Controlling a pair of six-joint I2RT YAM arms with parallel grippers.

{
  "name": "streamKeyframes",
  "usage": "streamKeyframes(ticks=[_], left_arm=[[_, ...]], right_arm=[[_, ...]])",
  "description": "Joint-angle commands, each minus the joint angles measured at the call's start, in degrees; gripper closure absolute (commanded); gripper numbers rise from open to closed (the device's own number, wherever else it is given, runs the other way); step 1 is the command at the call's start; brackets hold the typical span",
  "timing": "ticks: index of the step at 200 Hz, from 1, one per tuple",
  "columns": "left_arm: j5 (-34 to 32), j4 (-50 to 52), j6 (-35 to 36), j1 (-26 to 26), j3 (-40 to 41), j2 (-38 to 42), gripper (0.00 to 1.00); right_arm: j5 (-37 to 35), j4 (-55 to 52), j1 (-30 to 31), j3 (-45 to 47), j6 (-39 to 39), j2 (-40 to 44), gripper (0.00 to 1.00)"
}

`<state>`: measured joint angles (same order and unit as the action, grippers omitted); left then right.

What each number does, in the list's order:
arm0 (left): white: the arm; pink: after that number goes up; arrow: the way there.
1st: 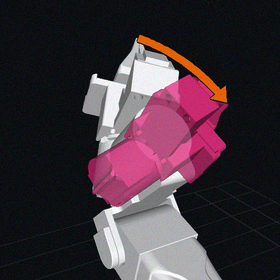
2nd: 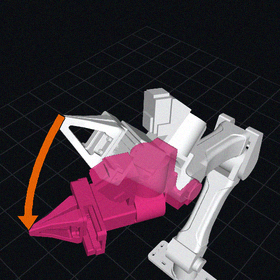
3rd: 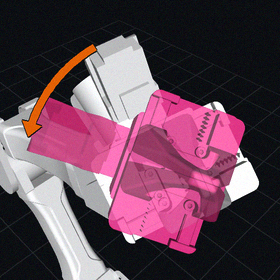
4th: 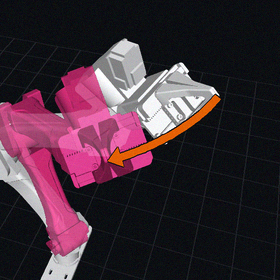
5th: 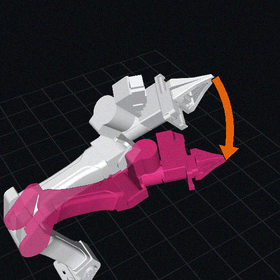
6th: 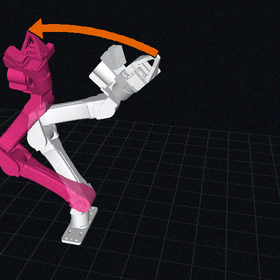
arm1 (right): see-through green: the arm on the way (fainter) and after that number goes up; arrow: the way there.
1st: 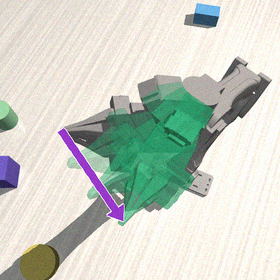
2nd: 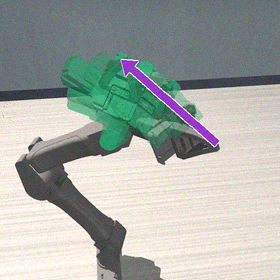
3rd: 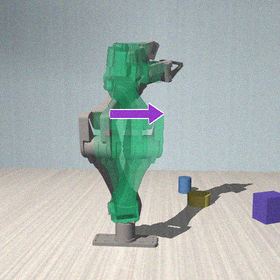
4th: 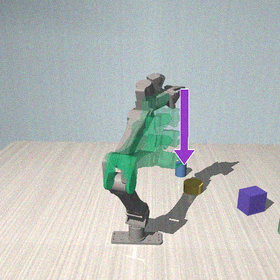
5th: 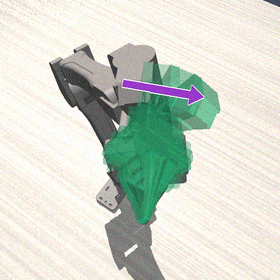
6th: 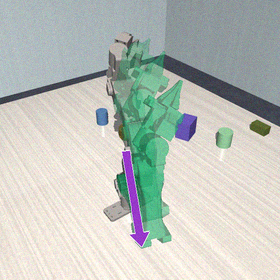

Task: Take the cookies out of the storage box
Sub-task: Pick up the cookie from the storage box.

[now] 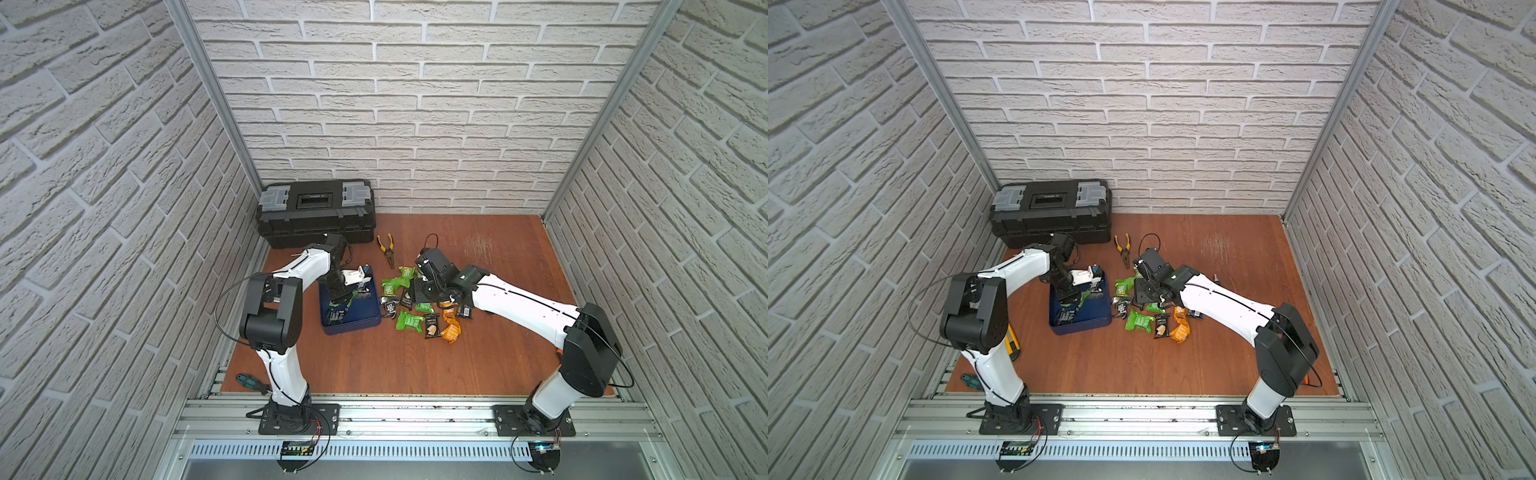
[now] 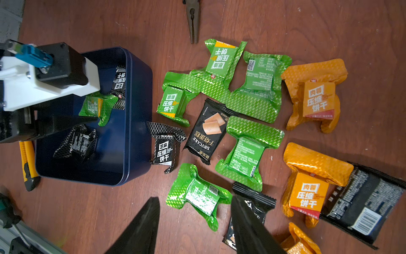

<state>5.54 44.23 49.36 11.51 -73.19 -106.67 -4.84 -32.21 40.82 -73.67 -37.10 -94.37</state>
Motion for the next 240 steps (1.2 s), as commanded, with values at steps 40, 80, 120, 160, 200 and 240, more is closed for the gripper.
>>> streamKeyframes(ticks=[40, 80, 120, 160, 200, 240], left_arm=[[-0.10, -0.87, 0.55, 0.34, -0.05, -2.29, 0.56], [-0.71, -2.17, 0.34, 0.43, 1.02, -1.66, 0.63], [-1.67, -1.62, -0.76, 0.88, 0.44, -0.72, 0.74], [-0.35, 0.61, -3.15, 1.23, -0.76, 5.84, 0.83], [2.40, 1.46, -10.49, 3.56, -2.49, 12.73, 0.93], [3.03, -3.27, -31.41, 9.61, -3.97, 14.77, 0.93]], right_arm=[[0.01, 1.70, -0.90, 1.69, -0.51, 3.30, 0.43], [0.26, 2.06, -1.09, 2.13, -0.60, 3.40, 0.43], [0.29, 2.17, -1.42, 2.47, -0.56, 4.14, 0.43], [0.40, 3.32, -1.87, 4.43, -1.16, 5.40, 0.44], [0.67, 4.32, -2.41, 5.29, -2.49, 5.60, 0.44], [0.62, 4.82, -2.61, 4.95, -2.90, 5.25, 0.44]])
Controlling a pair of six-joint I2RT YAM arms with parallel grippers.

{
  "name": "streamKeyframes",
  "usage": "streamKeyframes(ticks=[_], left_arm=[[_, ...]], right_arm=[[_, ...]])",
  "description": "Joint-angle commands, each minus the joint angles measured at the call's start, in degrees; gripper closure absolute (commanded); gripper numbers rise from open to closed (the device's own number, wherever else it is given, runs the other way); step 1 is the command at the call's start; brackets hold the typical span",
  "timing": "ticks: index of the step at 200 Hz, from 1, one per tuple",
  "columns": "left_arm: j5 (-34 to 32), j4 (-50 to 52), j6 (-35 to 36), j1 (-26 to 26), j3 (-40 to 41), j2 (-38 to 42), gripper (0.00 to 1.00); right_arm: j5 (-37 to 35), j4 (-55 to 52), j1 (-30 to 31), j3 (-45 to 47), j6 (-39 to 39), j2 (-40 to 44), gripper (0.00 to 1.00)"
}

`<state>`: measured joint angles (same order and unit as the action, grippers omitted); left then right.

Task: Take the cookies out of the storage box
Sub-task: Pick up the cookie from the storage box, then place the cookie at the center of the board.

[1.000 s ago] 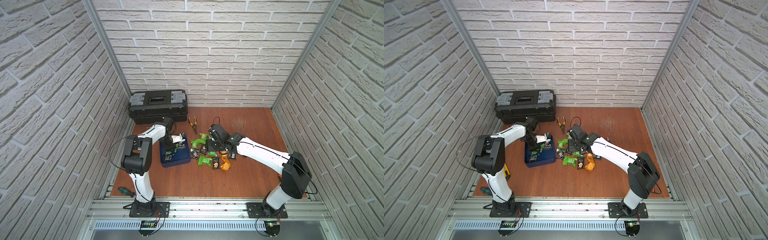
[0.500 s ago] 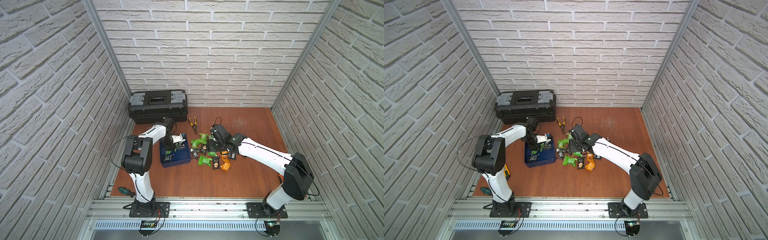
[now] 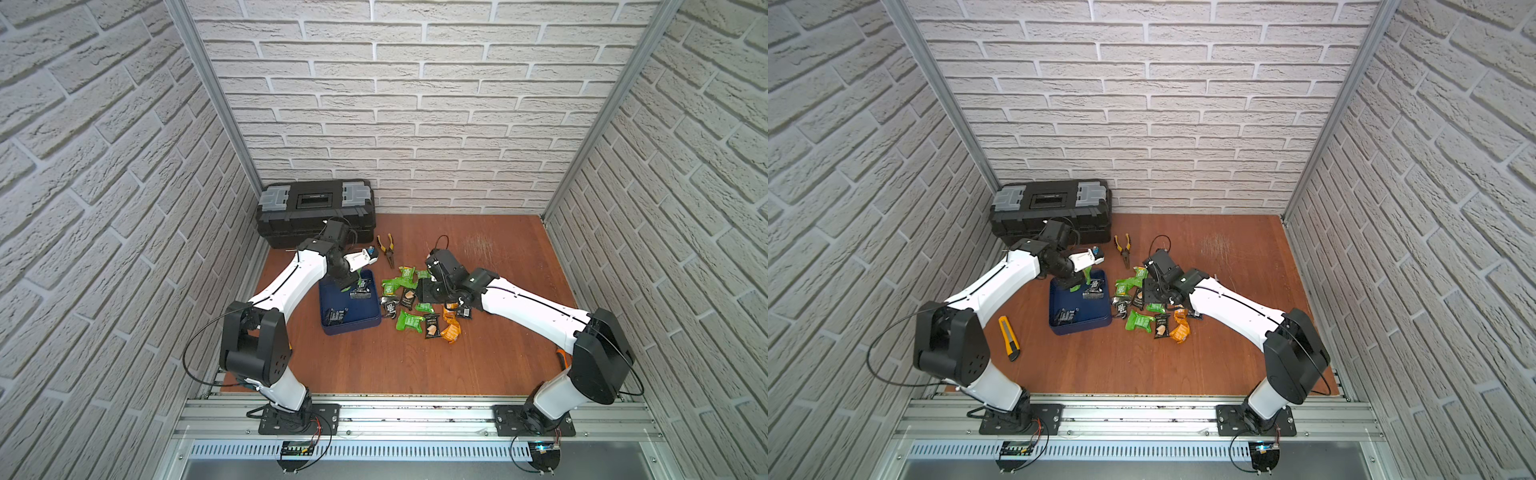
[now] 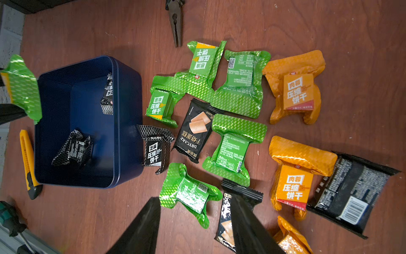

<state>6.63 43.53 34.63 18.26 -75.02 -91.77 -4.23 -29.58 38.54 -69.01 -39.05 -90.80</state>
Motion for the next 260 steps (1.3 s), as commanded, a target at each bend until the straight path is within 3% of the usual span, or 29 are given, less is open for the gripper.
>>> streamKeyframes(ticks=[1, 17, 34, 85, 114, 140, 167, 220, 260], left_arm=[[1.91, -2.61, -17.35, 2.93, -2.31, -0.15, 0.94], [0.99, -3.68, -27.13, 5.10, -4.42, -1.89, 0.99], [-4.22, -3.45, -34.95, 7.98, -7.36, -4.65, 1.00], [-5.53, 0.36, -51.77, 11.57, -20.02, -16.24, 1.00], [-10.48, 2.24, -59.10, 12.24, -25.66, -22.51, 1.00], [-14.99, 4.85, -63.34, 12.08, -30.53, -27.52, 1.00], [-13.75, 9.11, -66.64, 11.03, -35.78, -33.33, 1.00], [-15.37, 11.13, -69.82, 10.91, -37.62, -39.24, 1.00], [-16.40, 9.54, -68.39, 11.31, -38.31, -40.77, 0.84]], right_arm=[[0.01, 2.22, -0.37, 0.29, -0.95, 1.68, 0.44], [-0.07, 2.24, -0.40, 0.28, -1.01, 1.85, 0.44], [-0.09, 2.16, -0.49, 0.54, -1.20, 2.12, 0.44], [0.37, 1.49, -0.92, 0.65, -1.29, 2.30, 0.44], [-0.55, 1.02, -1.14, 0.57, -2.20, 2.47, 0.44], [-0.69, 1.37, -1.15, 1.58, -3.09, 3.00, 0.44], [-0.91, 0.93, -1.22, 2.00, -3.14, 3.40, 0.44], [-0.91, 1.93, -1.24, 3.26, -3.97, 3.97, 0.44], [-1.29, 2.25, -1.28, 3.84, -4.33, 4.41, 0.45]])
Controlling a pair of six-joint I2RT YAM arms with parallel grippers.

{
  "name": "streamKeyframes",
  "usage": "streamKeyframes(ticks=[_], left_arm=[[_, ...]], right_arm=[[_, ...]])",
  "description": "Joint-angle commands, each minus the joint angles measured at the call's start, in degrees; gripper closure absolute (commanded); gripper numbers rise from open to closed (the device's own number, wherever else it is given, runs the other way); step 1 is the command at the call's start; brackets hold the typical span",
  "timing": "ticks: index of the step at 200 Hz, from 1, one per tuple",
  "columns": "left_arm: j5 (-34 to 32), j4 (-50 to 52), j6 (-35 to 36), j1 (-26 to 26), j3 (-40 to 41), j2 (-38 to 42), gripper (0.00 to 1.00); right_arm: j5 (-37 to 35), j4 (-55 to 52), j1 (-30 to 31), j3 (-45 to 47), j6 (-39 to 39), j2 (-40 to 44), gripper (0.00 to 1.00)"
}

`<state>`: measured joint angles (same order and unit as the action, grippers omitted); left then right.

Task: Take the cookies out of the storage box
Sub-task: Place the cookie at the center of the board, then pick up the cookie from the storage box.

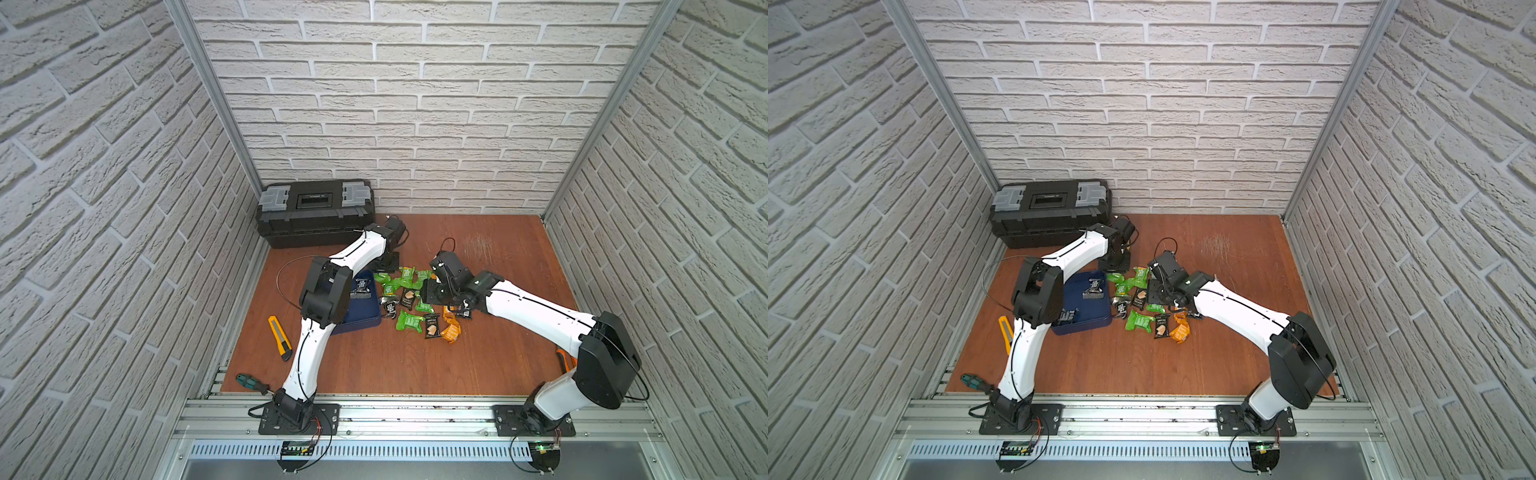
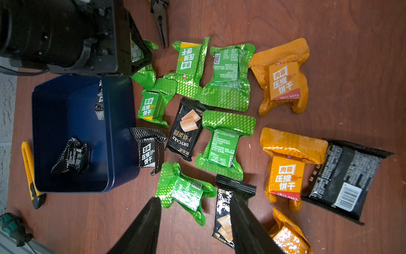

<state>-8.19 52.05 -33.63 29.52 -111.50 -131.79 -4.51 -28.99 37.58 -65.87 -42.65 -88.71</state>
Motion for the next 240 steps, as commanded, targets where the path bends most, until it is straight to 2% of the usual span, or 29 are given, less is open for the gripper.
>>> streamKeyframes(ticks=[1, 32, 55, 76, 102, 124, 174, 194, 217, 240], left_arm=[[-1.58, 1.03, -0.12, 0.04, -1.85, -0.71, 0.83], [-2.09, 0.30, 0.20, 0.15, -2.16, 0.11, 0.57], [-2.46, -1.04, 1.16, 0.35, -2.04, 2.86, 0.48], [-2.99, -1.80, 1.77, 0.46, -2.11, 5.63, 0.28], [-3.54, -1.69, 1.57, 0.45, -1.09, 9.94, 0.27], [-3.97, -3.18, 0.46, -0.14, 3.82, 16.51, 0.30], [-1.60, -8.97, -5.06, -6.18, 26.65, 37.08, 0.33], [-2.07, -7.13, -7.66, -9.47, 34.11, 43.69, 0.35], [0.06, -5.56, -5.80, -11.34, 40.33, 48.23, 0.35], [6.00, -8.75, -0.34, -11.38, 46.72, 50.88, 0.34]], right_arm=[[-1.02, 1.66, -0.32, 0.72, -0.75, 2.31, 0.44], [-1.02, 1.57, -0.27, 0.39, -0.42, 2.31, 0.45], [-0.89, 1.68, -0.30, 0.39, -0.39, 2.22, 0.45], [-0.52, 1.99, -0.31, 0.30, -0.49, 1.96, 0.45], [-0.23, 1.85, -0.24, -0.59, 0.17, 1.62, 0.46], [0.26, 1.14, 0.11, -2.32, 1.49, 0.65, 0.46], [3.19, 1.12, 2.12, -8.31, 4.14, -4.67, 0.46], [3.89, 1.09, 3.21, -10.81, 4.58, -7.16, 0.47], [4.68, 1.81, 4.49, -12.71, 4.34, -9.66, 0.47], [5.67, 2.19, 5.35, -13.96, 4.24, -11.54, 0.47]])
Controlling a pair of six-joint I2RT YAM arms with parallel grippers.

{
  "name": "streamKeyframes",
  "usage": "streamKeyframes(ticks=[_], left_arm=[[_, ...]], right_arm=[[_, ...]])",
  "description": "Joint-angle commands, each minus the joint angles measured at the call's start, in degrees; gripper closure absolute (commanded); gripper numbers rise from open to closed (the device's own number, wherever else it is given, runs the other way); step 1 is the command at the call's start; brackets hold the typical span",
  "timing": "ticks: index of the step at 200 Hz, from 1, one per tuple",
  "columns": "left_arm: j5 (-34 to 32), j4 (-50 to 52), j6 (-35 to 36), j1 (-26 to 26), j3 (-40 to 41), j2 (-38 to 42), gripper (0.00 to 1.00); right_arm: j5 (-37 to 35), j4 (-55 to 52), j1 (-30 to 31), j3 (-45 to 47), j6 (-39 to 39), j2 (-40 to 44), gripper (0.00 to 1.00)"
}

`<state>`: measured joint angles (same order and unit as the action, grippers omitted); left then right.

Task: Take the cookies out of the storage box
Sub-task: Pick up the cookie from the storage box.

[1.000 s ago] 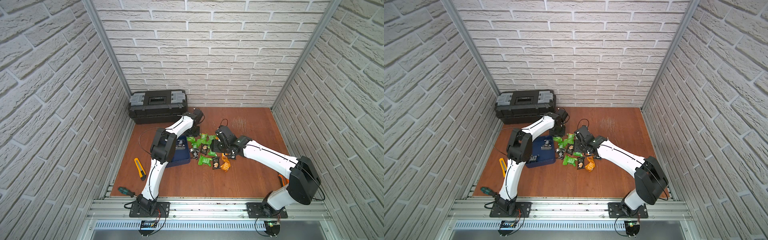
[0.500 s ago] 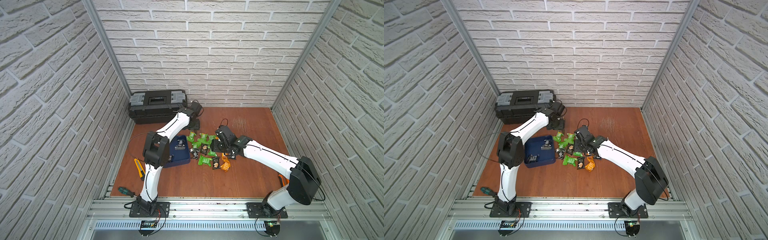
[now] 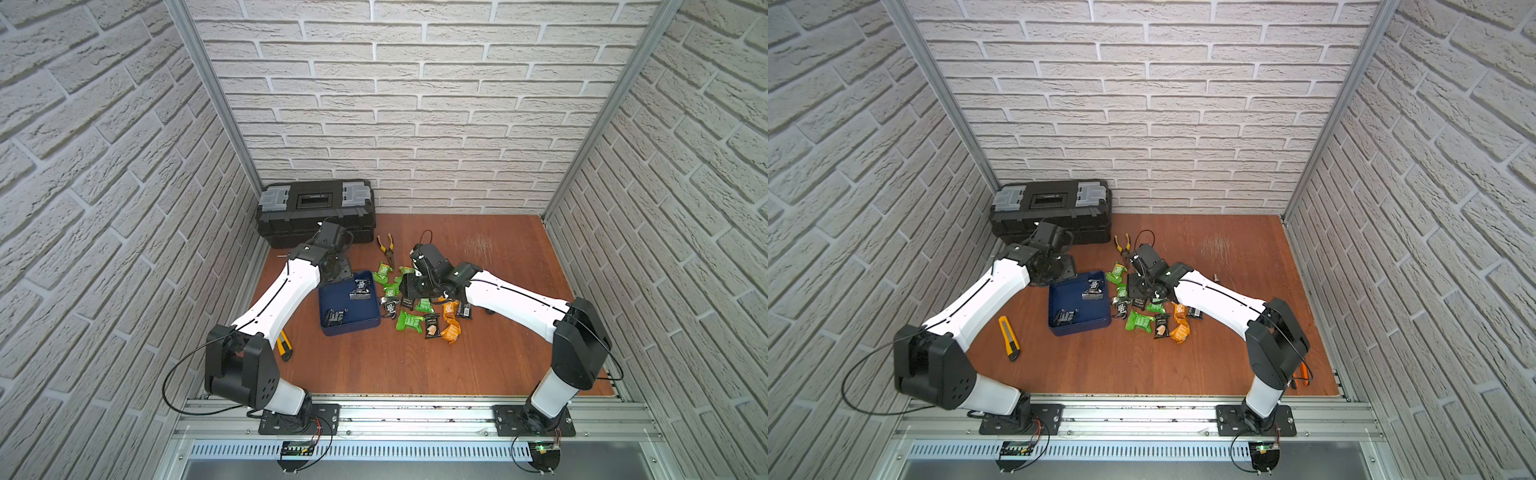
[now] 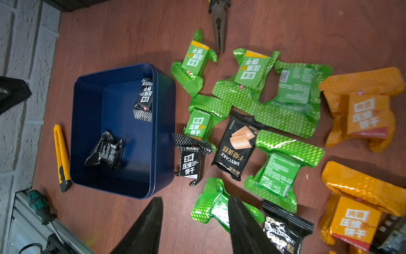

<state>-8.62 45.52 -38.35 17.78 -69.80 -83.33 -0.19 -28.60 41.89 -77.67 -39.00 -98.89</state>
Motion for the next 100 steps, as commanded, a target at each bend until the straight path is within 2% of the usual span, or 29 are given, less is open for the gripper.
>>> streamKeyframes(ticks=[1, 19, 49, 100], left_arm=[[6.74, -2.47, 4.62, 0.38, 5.33, 2.49, 0.33], [9.68, -5.18, 6.73, 0.24, 8.32, 2.21, 0.33], [9.13, -9.15, 8.50, 0.50, 8.80, -1.87, 0.32], [10.19, -15.81, 13.48, 0.50, 5.38, -9.89, 0.31]], right_arm=[[1.38, 1.79, 1.07, -2.23, 0.59, -1.42, 0.47], [1.61, 2.06, 1.52, -2.26, 0.35, -1.85, 0.47], [1.20, 2.61, 1.71, -0.82, -0.43, -1.05, 0.48], [-0.21, 1.79, 1.72, 0.67, -0.50, 0.88, 0.47]])
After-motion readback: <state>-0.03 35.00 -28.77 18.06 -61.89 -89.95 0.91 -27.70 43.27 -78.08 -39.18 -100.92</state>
